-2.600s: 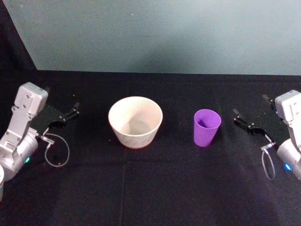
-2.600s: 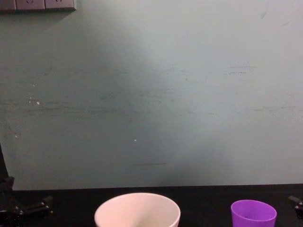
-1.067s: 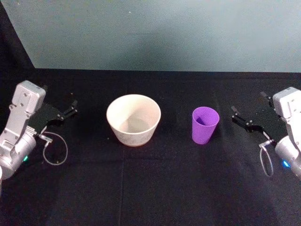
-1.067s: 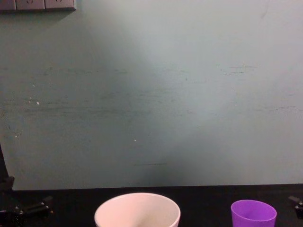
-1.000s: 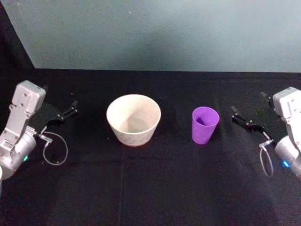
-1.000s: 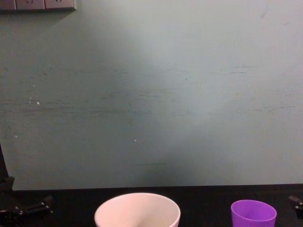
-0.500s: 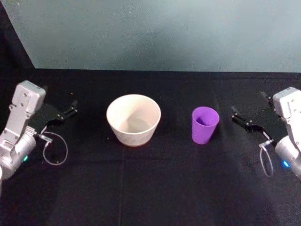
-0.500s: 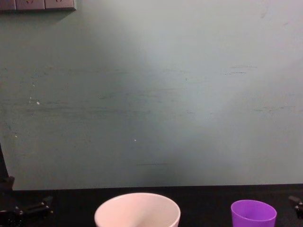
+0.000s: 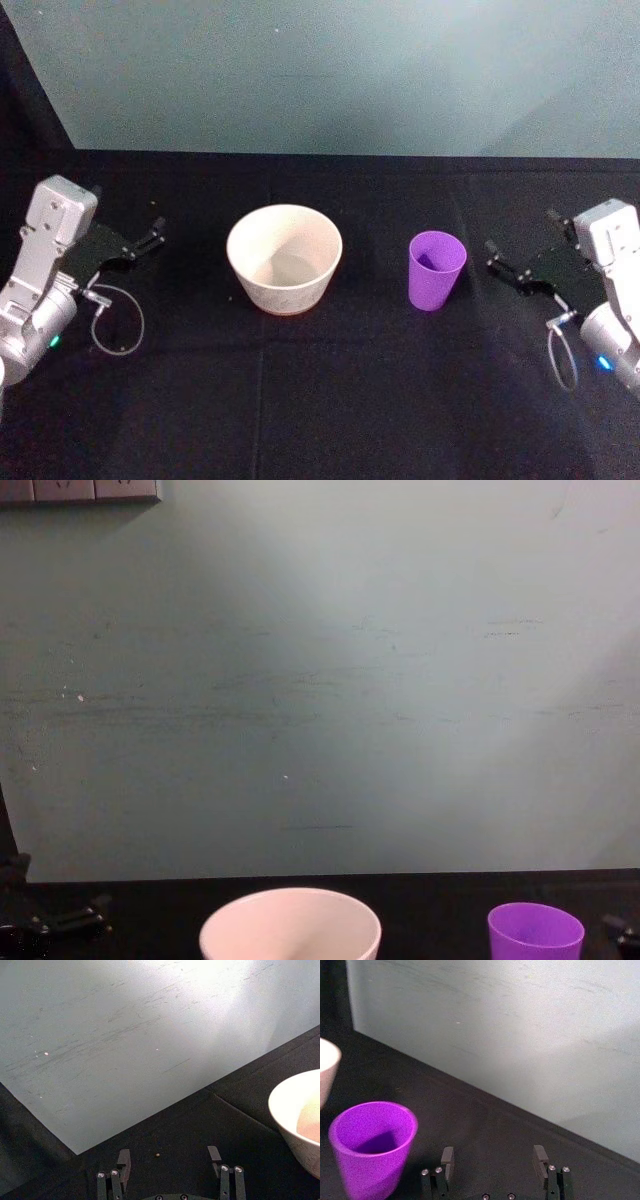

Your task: Pick up the cup and pour the mung beans from the cup into the bowl.

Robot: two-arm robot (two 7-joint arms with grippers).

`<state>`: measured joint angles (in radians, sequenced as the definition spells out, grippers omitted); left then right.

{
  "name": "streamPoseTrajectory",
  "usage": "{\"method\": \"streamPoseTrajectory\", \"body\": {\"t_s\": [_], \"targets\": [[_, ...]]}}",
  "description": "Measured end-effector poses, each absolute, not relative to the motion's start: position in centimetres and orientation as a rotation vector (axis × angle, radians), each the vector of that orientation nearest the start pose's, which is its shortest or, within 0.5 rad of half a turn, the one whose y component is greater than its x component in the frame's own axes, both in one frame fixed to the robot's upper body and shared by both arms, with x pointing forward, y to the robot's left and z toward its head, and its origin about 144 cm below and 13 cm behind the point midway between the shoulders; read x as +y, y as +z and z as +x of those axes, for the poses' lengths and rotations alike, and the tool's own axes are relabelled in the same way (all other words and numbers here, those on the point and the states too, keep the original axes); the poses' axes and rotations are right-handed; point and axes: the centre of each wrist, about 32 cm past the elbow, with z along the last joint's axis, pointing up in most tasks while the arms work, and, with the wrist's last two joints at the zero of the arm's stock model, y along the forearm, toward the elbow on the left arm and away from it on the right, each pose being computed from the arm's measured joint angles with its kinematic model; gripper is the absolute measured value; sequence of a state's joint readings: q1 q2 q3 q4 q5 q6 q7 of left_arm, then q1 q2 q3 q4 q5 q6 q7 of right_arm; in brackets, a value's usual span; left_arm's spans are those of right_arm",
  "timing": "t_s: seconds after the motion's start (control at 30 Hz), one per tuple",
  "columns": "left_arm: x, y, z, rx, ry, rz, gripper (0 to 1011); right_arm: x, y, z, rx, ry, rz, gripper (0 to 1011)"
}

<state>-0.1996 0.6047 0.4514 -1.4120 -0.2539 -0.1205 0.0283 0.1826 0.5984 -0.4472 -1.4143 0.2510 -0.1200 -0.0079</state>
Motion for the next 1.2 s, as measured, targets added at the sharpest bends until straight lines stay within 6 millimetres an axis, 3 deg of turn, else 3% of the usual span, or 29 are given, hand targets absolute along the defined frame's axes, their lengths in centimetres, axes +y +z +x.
{"method": "streamPoseTrajectory", "body": {"t_s": [0.47,1.2], "targets": [[31.0,114.0,48.9,-0.285,1.248,0.304,1000,-29.8,112.8,46.5,-0.143,-1.034,-0.254,1003],[31.0,114.0,48.9,-0.285,1.248,0.304,1000,-26.9,111.6,49.3,-0.059,-0.934,-0.146,1003]]}}
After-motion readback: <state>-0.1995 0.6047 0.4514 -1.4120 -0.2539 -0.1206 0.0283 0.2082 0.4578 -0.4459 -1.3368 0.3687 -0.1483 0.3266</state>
